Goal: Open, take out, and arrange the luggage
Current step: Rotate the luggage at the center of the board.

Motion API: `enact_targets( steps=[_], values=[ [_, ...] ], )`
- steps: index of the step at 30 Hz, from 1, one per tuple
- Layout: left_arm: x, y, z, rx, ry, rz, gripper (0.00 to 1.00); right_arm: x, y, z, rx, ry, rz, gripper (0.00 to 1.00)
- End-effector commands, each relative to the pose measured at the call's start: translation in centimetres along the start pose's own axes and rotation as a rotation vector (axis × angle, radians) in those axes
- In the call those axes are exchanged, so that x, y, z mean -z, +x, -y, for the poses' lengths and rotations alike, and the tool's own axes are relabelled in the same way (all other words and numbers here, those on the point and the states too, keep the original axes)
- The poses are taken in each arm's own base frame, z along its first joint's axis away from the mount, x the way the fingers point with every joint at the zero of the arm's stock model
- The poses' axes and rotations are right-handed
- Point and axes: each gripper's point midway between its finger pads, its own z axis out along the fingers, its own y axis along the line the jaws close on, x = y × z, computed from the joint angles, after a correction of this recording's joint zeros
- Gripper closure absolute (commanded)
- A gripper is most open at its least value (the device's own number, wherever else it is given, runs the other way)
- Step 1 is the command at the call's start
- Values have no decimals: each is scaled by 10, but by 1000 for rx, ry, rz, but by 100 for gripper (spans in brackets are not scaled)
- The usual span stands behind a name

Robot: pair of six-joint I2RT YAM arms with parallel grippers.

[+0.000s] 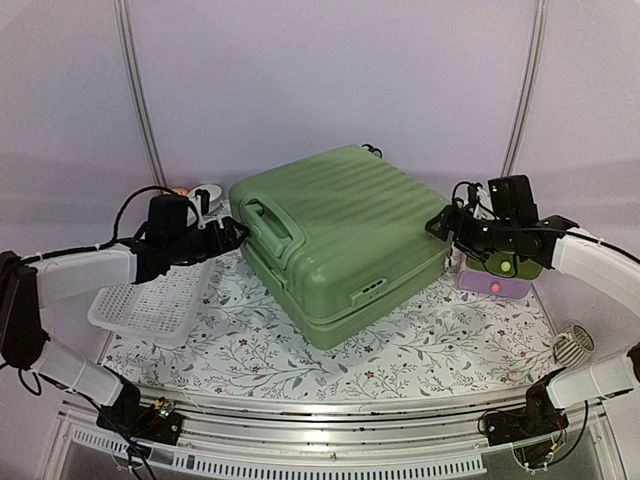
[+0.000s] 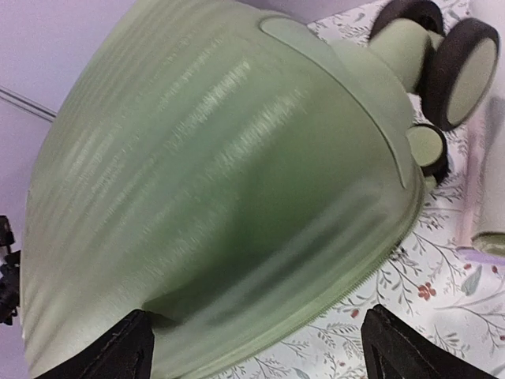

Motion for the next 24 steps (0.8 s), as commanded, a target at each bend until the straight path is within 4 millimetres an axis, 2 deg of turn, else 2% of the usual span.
enact_targets(
  steps=[1, 6, 11, 13, 17, 24],
  values=[
    [32, -17, 37, 11, 134, 50, 13, 19, 15, 37, 52, 193, -21, 6],
    [60, 15, 33, 43, 145, -41, 14, 40, -15, 32, 171, 216, 87, 6],
    [90, 32, 41, 57, 198, -52, 14, 50, -40, -14, 285, 57, 115, 5],
    [99, 37, 47, 57, 221, -55, 14, 46, -47, -25, 309, 18, 107, 5],
    [106, 58, 61, 71, 278, -117, 13, 27, -59, -38, 306, -43, 56, 5],
    [114, 93, 84, 67, 392, -180, 15, -17, -72, -53, 322, -118, -25, 6]
  ],
)
